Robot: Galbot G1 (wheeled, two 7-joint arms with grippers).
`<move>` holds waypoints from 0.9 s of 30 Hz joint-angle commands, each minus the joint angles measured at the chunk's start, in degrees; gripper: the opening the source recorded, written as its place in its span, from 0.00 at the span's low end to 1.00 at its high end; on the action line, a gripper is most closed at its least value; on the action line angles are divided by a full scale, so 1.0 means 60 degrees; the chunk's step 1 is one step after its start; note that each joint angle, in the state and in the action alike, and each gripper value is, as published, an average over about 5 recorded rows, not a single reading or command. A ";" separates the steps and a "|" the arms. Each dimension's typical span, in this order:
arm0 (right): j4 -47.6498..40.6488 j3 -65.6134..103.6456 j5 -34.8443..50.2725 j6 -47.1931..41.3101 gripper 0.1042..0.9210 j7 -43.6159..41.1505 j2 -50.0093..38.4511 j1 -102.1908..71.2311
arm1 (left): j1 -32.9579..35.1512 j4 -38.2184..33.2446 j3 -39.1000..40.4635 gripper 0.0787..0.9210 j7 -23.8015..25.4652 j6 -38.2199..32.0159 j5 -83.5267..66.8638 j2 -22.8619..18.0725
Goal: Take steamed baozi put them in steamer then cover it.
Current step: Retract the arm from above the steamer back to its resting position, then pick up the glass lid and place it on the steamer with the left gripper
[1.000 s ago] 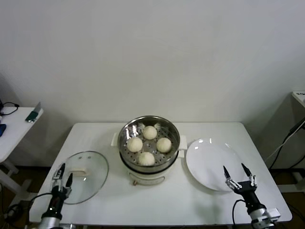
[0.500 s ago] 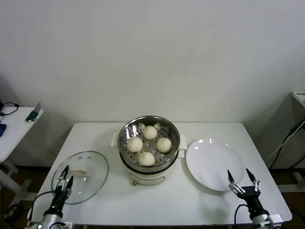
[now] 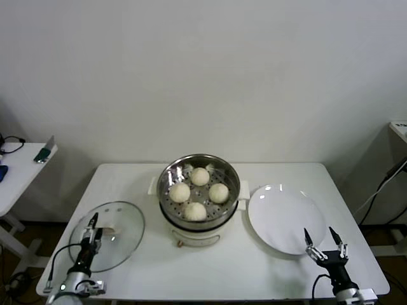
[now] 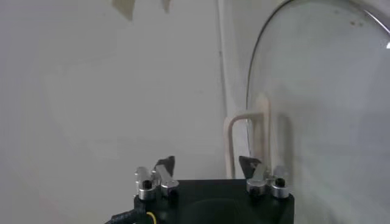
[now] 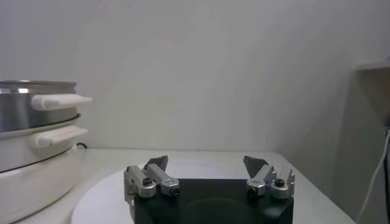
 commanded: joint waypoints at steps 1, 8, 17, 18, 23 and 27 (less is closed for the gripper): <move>-0.0032 0.0017 -0.0082 0.0013 0.88 0.0027 0.0101 0.0023 | -0.0515 0.0548 0.0197 0.66 0.0018 0.0065 0.0006 0.0011; -0.0013 -0.0034 -0.0149 -0.0018 0.88 0.0022 0.0188 0.0086 | -0.0597 0.0833 0.0223 0.42 -0.0099 0.0135 -0.0089 -0.0119; -0.0001 0.0020 -0.0128 -0.0007 0.88 0.0036 0.0181 0.0077 | -0.0476 0.0613 0.0174 0.12 -0.0134 0.0221 -0.0214 -0.0162; -0.0002 0.0024 -0.0134 -0.0011 0.88 0.0039 0.0183 0.0075 | -0.0403 0.0419 0.0161 0.10 -0.0082 0.0263 -0.0325 -0.0139; -0.0004 0.0031 -0.0216 -0.0067 0.88 0.0077 0.0196 0.0076 | 0.0086 -0.1394 0.0044 0.07 0.0508 0.0734 -0.1326 0.0113; -0.0001 0.0053 -0.0506 -0.0210 0.88 0.0249 0.0210 0.0089 | 0.0443 -0.3110 -0.0089 0.07 0.1260 0.1654 -0.2551 0.0507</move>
